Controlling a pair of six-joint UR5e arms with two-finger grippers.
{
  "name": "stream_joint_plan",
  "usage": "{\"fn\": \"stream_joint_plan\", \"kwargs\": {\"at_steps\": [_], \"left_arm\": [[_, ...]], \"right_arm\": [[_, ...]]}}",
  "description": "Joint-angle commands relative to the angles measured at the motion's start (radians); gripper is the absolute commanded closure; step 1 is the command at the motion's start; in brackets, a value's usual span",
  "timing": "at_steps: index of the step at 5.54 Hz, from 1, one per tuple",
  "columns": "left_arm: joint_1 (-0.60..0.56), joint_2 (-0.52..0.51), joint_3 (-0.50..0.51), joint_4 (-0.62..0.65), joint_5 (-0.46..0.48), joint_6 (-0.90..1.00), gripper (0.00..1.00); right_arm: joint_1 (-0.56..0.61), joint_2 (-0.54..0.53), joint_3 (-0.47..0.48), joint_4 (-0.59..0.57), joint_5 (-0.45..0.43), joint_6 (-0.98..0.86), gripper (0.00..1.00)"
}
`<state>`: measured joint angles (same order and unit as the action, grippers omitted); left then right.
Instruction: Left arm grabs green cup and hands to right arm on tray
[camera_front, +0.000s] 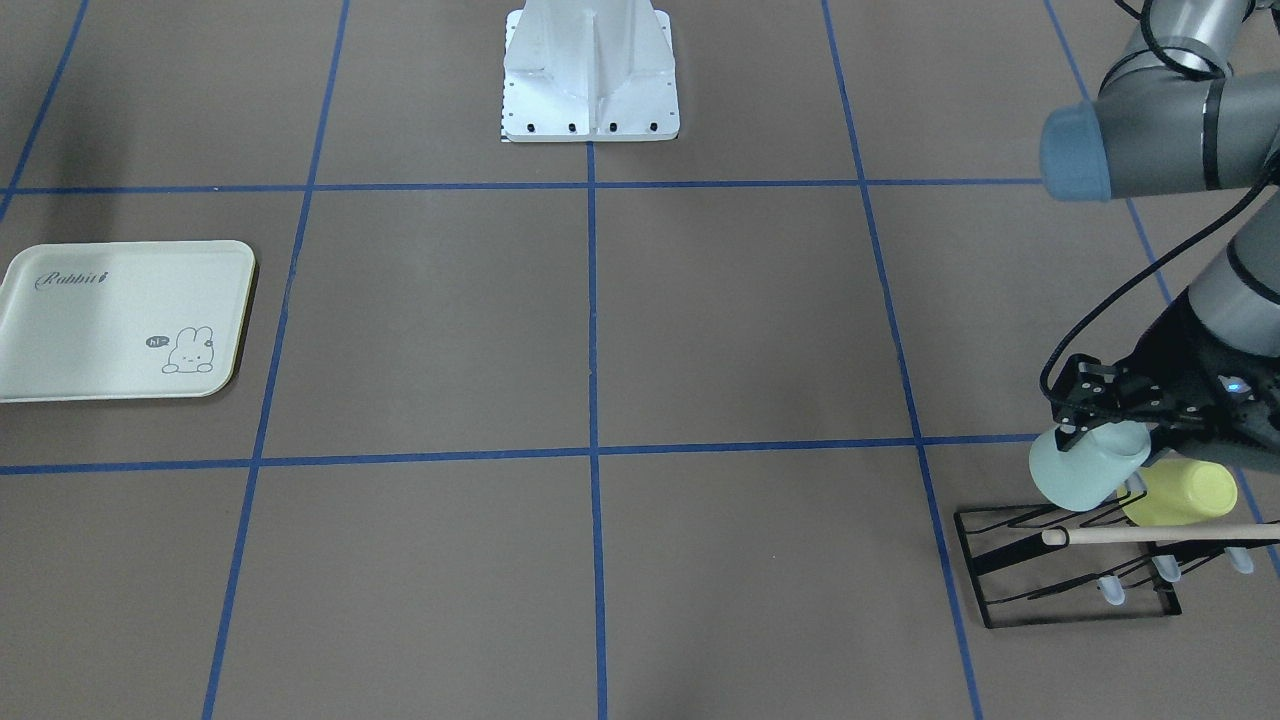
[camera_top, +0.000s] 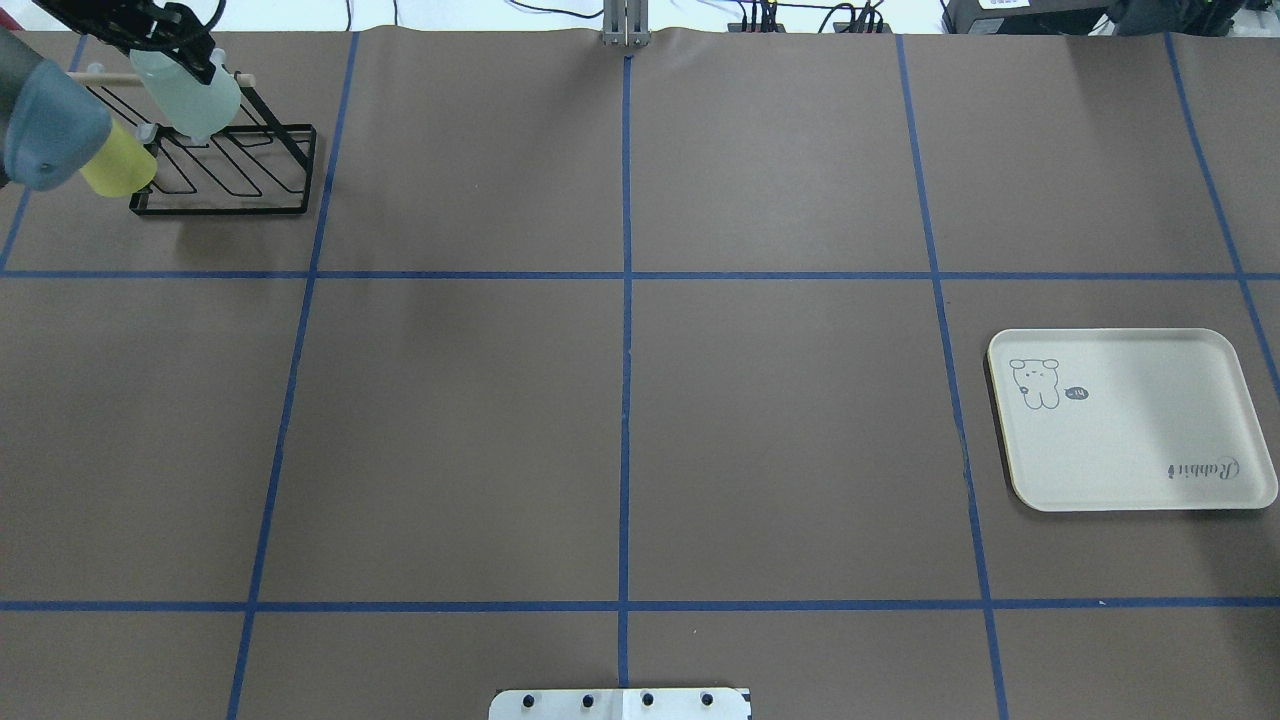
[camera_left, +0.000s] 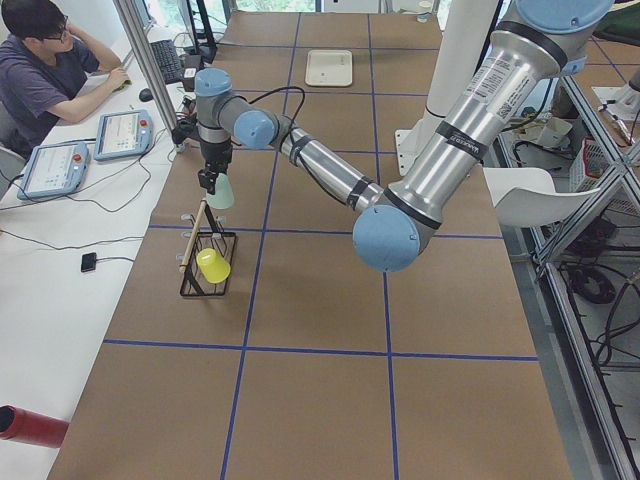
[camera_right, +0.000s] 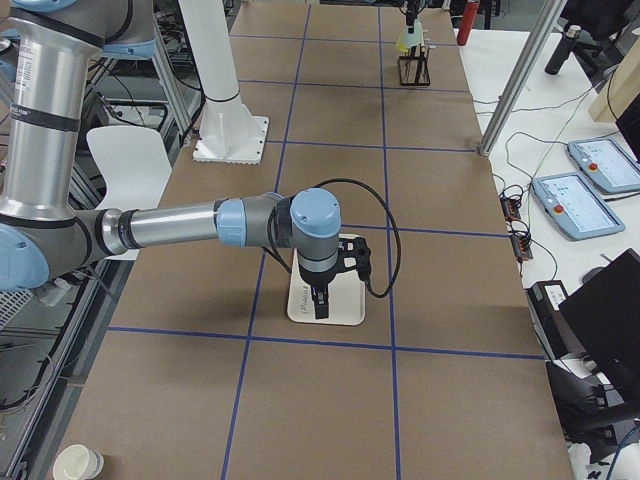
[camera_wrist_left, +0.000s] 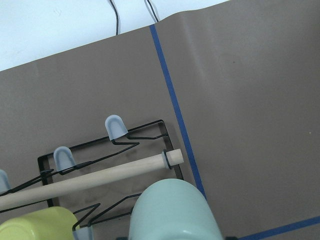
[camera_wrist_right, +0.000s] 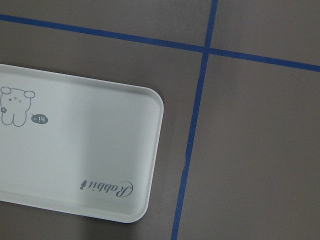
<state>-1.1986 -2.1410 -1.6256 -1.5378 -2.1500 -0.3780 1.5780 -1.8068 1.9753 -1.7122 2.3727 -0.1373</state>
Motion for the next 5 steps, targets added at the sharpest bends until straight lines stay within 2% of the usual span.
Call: {"fn": "stream_joint_plan", "kwargs": {"at_steps": [1, 2, 4, 5], "left_arm": [[-0.004, 0.021, -0.049, 0.001, 0.004, -0.103, 1.0], [0.002, 0.032, -0.051, -0.071, 0.002, -0.243, 1.0], [0.062, 0.053, -0.057, -0.262, -0.007, -0.506, 1.0], [0.126, 0.068, -0.13, -0.28, -0.007, -0.613, 1.0]], "right_arm": [[-0.001, 0.006, -0.001, 0.034, 0.122, 0.074, 0.0], [-0.027, 0.01, -0.001, 0.151, 0.131, 0.266, 0.0], [-0.128, 0.012, -0.006, 0.547, 0.131, 0.79, 0.0], [-0.185, 0.012, -0.009, 0.753, 0.125, 1.026, 0.01]]}}
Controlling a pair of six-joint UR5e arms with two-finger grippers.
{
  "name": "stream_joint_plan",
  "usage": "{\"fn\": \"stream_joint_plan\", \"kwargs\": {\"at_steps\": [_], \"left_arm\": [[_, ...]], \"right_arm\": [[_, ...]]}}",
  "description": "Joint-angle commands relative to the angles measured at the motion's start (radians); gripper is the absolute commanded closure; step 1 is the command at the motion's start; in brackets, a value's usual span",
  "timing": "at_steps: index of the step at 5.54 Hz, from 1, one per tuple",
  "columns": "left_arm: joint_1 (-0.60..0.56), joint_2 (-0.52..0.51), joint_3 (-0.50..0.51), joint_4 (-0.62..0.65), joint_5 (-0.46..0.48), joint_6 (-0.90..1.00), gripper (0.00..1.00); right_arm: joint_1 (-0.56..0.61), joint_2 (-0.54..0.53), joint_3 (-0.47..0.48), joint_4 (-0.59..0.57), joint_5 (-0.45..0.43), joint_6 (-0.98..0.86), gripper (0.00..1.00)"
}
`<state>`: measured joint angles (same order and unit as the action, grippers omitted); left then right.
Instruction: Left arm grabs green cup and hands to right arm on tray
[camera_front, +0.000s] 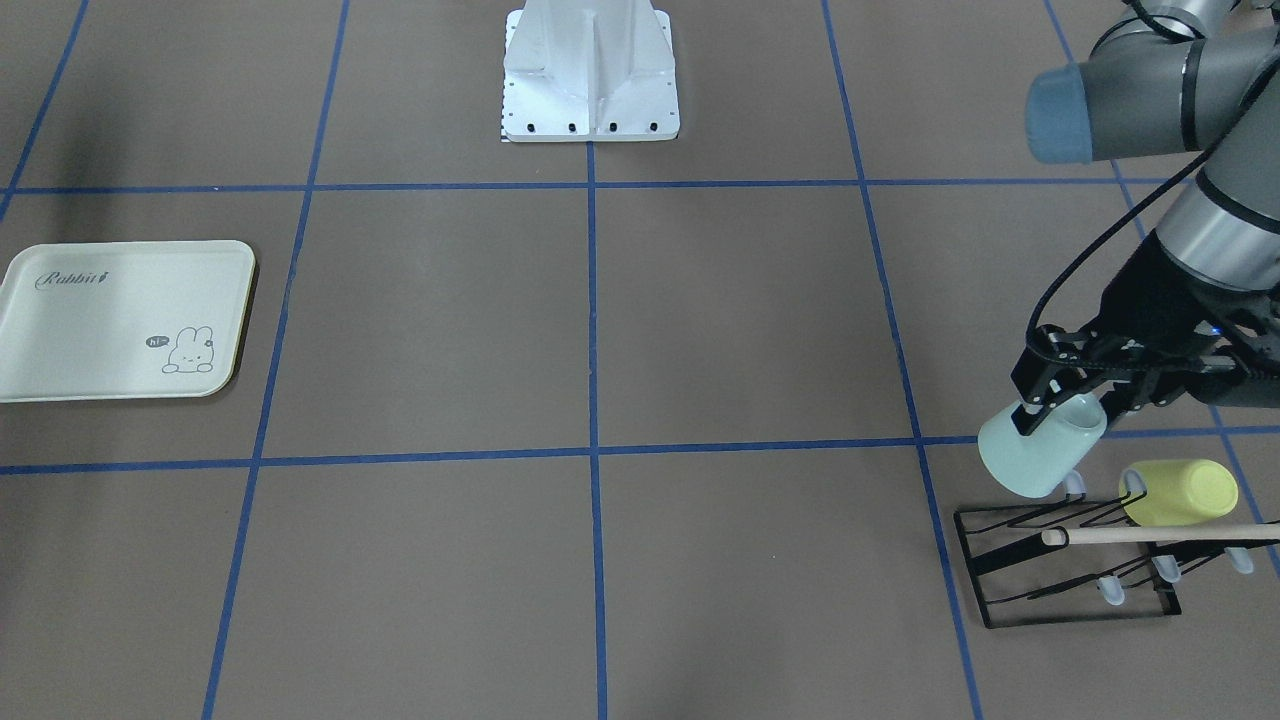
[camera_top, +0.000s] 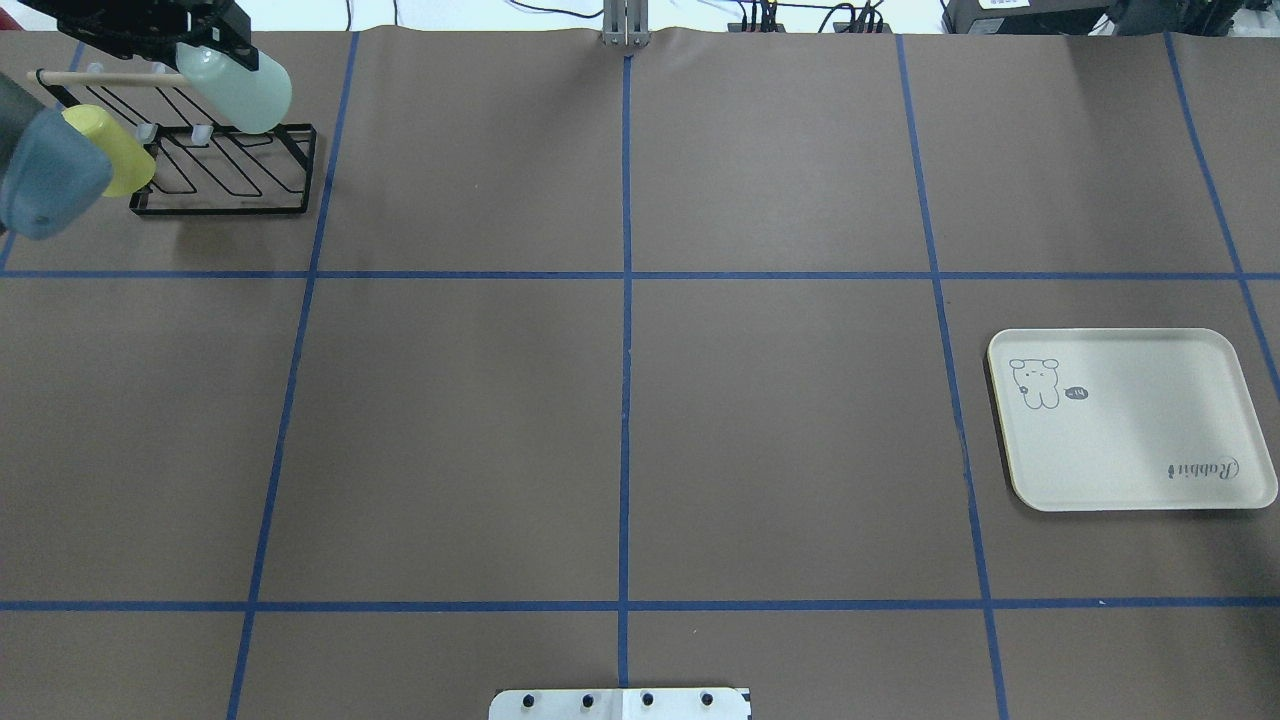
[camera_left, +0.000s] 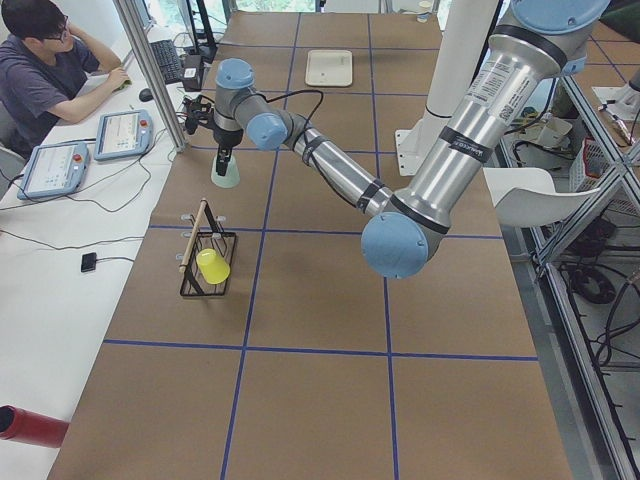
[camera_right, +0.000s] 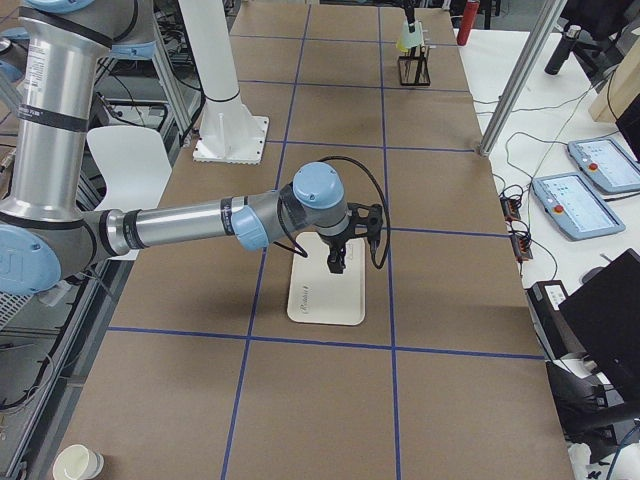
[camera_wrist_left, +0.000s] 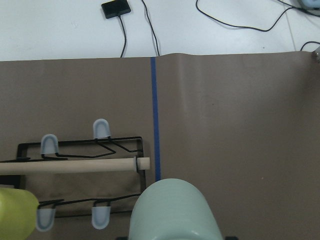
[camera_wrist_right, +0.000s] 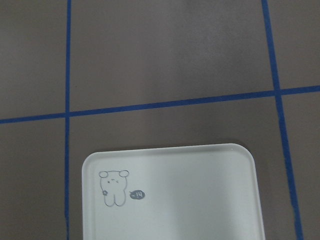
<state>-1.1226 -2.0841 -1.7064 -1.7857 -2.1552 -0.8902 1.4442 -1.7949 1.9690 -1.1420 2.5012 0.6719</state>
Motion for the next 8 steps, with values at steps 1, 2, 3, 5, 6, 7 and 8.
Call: {"fn": "stream_joint_plan", "kwargs": {"at_steps": [1, 2, 3, 5, 6, 7, 8], "left_arm": [[0.122, 0.012, -0.137, -0.034, -0.003, -0.225, 1.0], [0.232, 0.013, -0.23, -0.046, -0.002, -0.369, 1.0], [0.28, 0.012, -0.26, -0.172, -0.002, -0.515, 1.0], [0.33, 0.01, -0.257, -0.451, -0.002, -0.767, 1.0], [0.331, 0.003, -0.251, -0.524, -0.03, -0.842, 1.0], [0.349, -0.011, -0.249, -0.562, -0.043, -0.912, 1.0], [0.389, -0.011, -0.237, -0.677, -0.046, -0.996, 1.0]], "right_arm": [[-0.085, 0.003, -0.016, 0.365, -0.019, 0.405, 0.01], [-0.132, 0.014, -0.016, 0.521, -0.047, 0.584, 0.01], [-0.202, 0.043, -0.015, 0.653, -0.155, 0.767, 0.01], [-0.348, 0.139, -0.016, 0.833, -0.347, 1.04, 0.01], [-0.361, 0.222, -0.024, 0.89, -0.343, 1.081, 0.02], [-0.404, 0.317, -0.025, 0.898, -0.343, 1.153, 0.02], [-0.468, 0.357, -0.015, 0.9, -0.341, 1.178, 0.03]]}}
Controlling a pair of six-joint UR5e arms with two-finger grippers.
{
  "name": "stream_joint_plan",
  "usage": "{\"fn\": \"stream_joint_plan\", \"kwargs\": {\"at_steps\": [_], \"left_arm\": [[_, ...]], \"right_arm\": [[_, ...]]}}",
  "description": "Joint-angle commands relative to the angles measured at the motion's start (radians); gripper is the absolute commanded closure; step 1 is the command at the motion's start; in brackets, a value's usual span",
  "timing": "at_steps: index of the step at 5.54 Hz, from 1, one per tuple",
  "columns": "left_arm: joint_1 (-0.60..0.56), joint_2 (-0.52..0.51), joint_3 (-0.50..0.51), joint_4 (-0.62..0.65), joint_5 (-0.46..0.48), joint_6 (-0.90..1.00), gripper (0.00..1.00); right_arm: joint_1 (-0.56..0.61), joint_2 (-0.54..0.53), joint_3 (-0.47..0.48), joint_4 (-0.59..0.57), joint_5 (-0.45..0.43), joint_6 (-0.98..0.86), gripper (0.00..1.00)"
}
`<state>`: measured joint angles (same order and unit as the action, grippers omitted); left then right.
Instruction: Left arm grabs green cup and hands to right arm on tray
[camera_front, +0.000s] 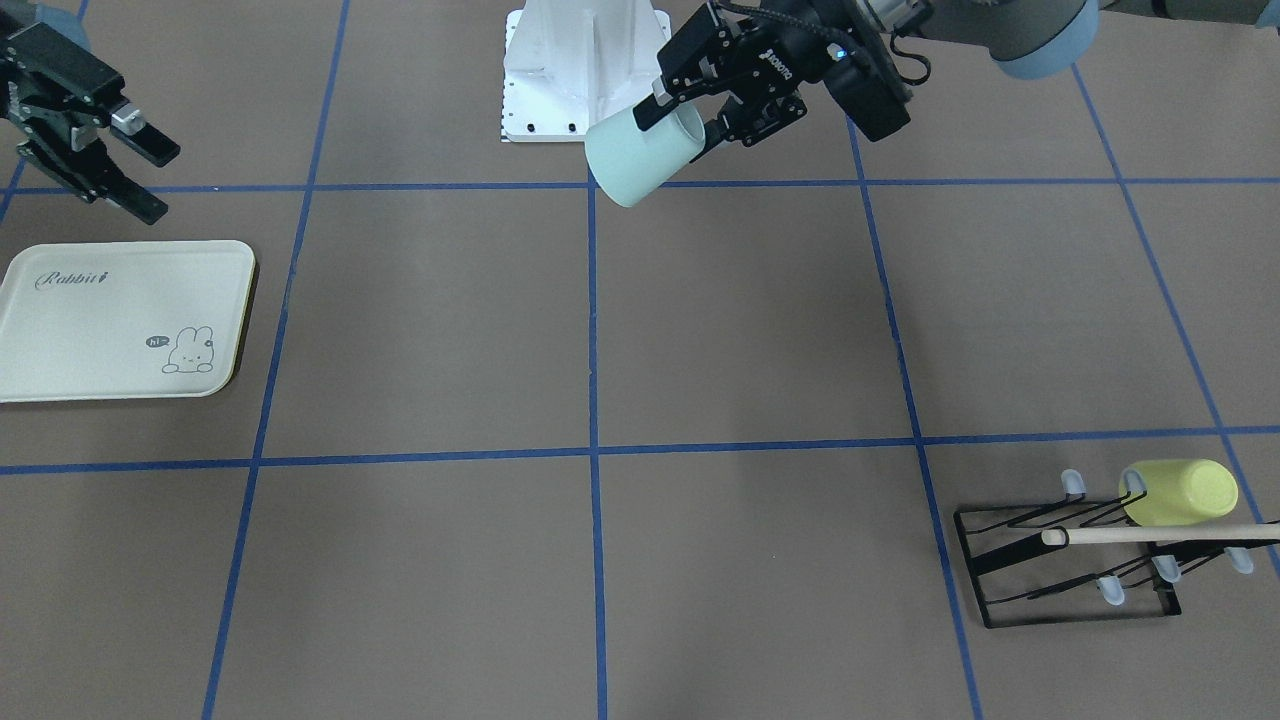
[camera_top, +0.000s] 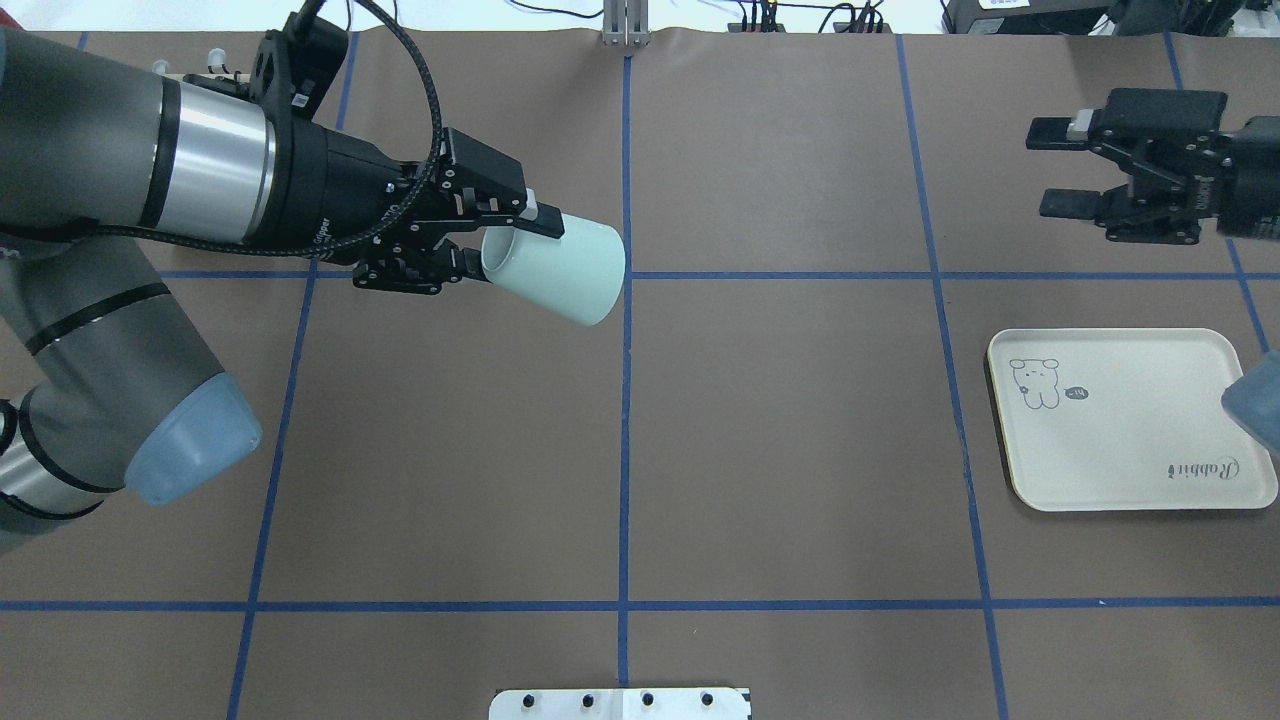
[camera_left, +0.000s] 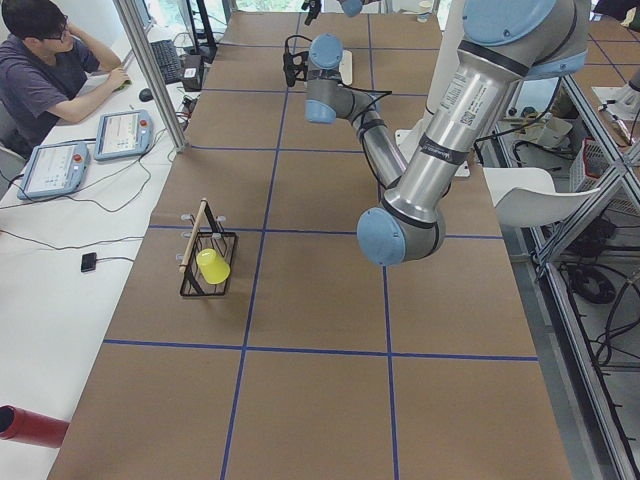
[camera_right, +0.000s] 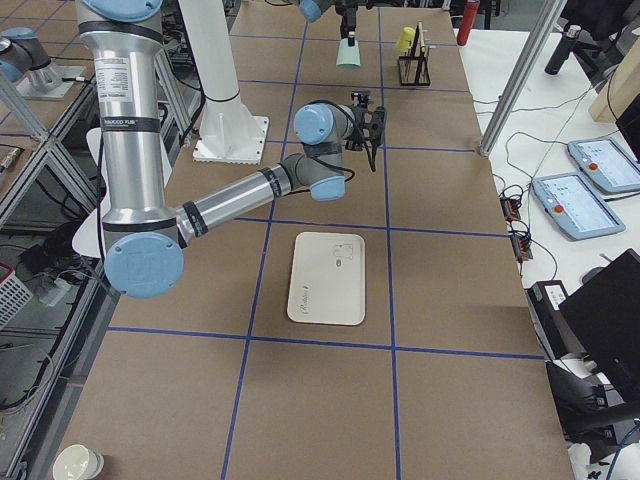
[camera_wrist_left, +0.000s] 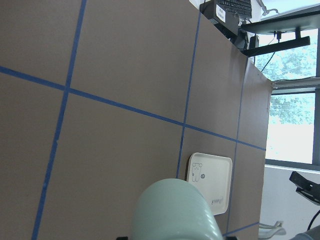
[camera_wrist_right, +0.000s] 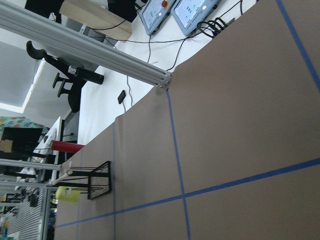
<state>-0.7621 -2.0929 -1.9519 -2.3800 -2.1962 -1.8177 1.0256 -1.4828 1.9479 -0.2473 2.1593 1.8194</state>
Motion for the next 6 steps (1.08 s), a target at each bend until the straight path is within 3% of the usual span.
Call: {"fn": "stream_joint_plan", "kwargs": {"at_steps": [1, 2, 3, 5, 6], "left_arm": [[0.043, -0.002, 0.021, -0.202, -0.005, -0.162, 1.0], [0.053, -0.004, 0.024, -0.285, -0.005, -0.245, 1.0], [0.055, -0.004, 0.059, -0.403, -0.004, -0.294, 1.0], [0.061, -0.006, 0.166, -0.687, 0.009, -0.421, 1.0], [0.064, -0.006, 0.175, -0.802, 0.091, -0.507, 1.0]], "right_arm": [[-0.102, 0.105, 0.016, 0.005, 0.0, 0.082, 0.03], [-0.154, 0.145, 0.016, 0.044, 0.0, 0.086, 0.02], [-0.201, 0.145, 0.0, 0.224, -0.01, 0.145, 0.01], [-0.298, 0.157, 0.0, 0.383, -0.135, 0.175, 0.01], [-0.323, 0.156, -0.001, 0.448, -0.179, 0.176, 0.01]]}}
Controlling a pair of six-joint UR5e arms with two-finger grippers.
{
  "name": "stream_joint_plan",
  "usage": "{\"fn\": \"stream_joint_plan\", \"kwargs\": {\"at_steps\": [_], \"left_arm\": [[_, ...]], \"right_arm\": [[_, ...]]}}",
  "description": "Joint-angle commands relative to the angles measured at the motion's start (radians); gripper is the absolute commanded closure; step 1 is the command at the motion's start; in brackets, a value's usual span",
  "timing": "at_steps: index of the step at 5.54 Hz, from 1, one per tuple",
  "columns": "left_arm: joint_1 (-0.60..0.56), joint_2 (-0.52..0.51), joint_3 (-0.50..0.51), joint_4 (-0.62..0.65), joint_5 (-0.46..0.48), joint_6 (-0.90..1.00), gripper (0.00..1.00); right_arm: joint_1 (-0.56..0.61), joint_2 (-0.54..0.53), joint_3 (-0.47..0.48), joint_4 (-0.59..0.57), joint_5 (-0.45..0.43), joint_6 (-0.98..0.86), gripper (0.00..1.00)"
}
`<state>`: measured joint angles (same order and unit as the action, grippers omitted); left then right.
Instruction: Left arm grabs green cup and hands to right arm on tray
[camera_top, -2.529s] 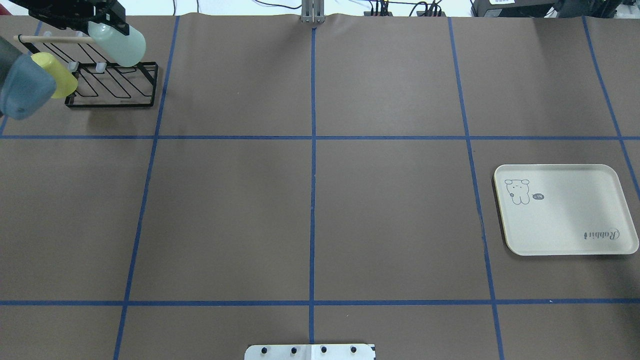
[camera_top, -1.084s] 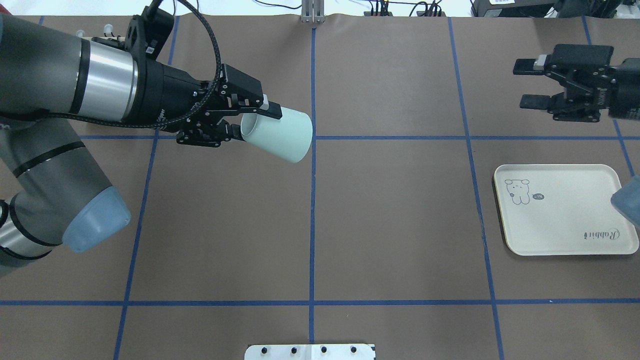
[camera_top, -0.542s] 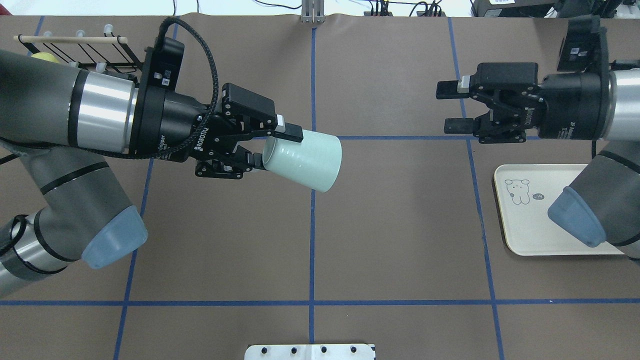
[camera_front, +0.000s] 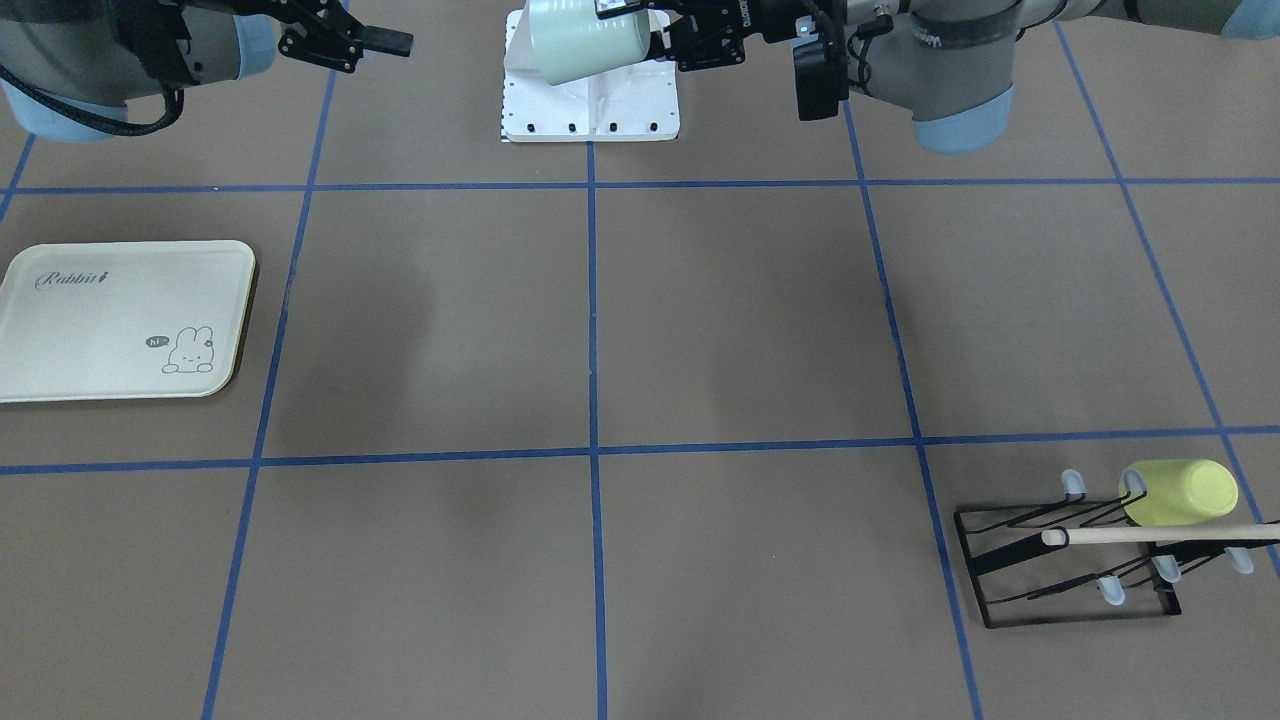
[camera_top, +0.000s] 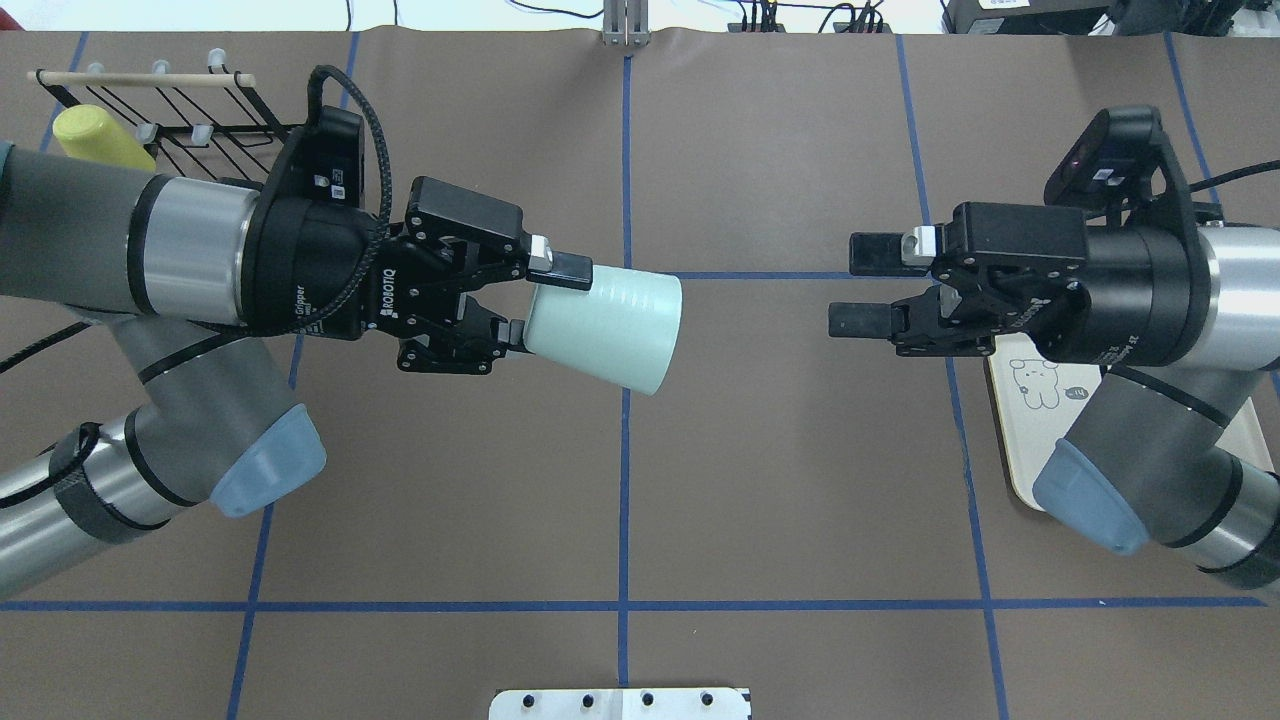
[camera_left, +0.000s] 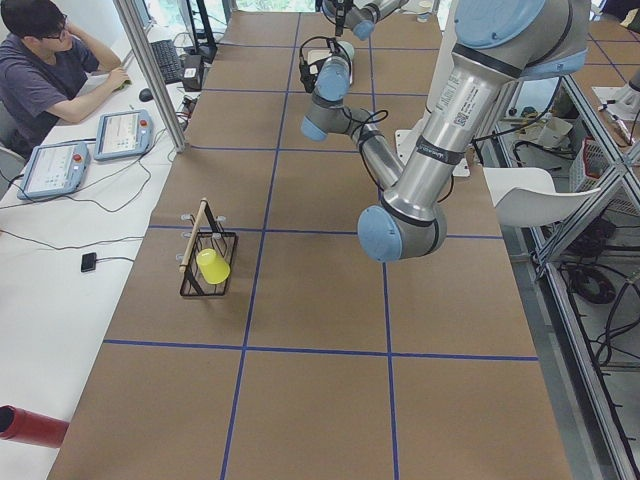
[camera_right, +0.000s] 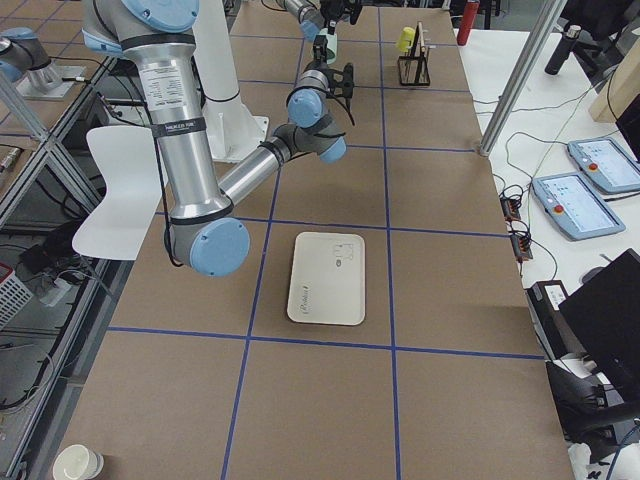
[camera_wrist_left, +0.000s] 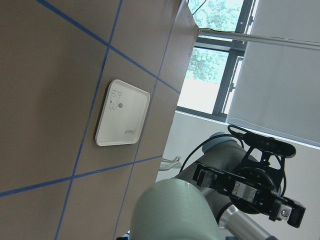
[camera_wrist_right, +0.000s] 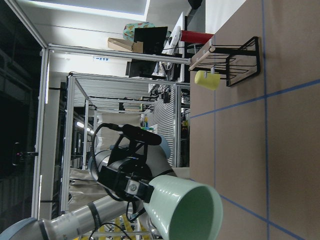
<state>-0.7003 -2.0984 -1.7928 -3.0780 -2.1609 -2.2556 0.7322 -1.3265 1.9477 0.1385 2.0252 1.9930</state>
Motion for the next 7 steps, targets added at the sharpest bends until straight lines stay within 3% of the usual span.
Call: {"fn": "stream_joint_plan", "kwargs": {"at_steps": [1, 3, 7], "left_arm": [[0.03, 0.001, 0.044, -0.216, 0.097, -0.102, 1.0], [0.067, 0.0, 0.059, -0.215, 0.101, -0.09, 1.0], [0.093, -0.04, 0.098, -0.211, 0.101, -0.088, 0.99]], "right_arm": [[-0.046, -0.002, -0.001, 0.088, -0.069, 0.003, 0.01], [-0.062, 0.006, -0.001, 0.07, -0.085, 0.001, 0.0], [-0.068, 0.11, -0.006, -0.097, -0.086, 0.003, 0.01]]}}
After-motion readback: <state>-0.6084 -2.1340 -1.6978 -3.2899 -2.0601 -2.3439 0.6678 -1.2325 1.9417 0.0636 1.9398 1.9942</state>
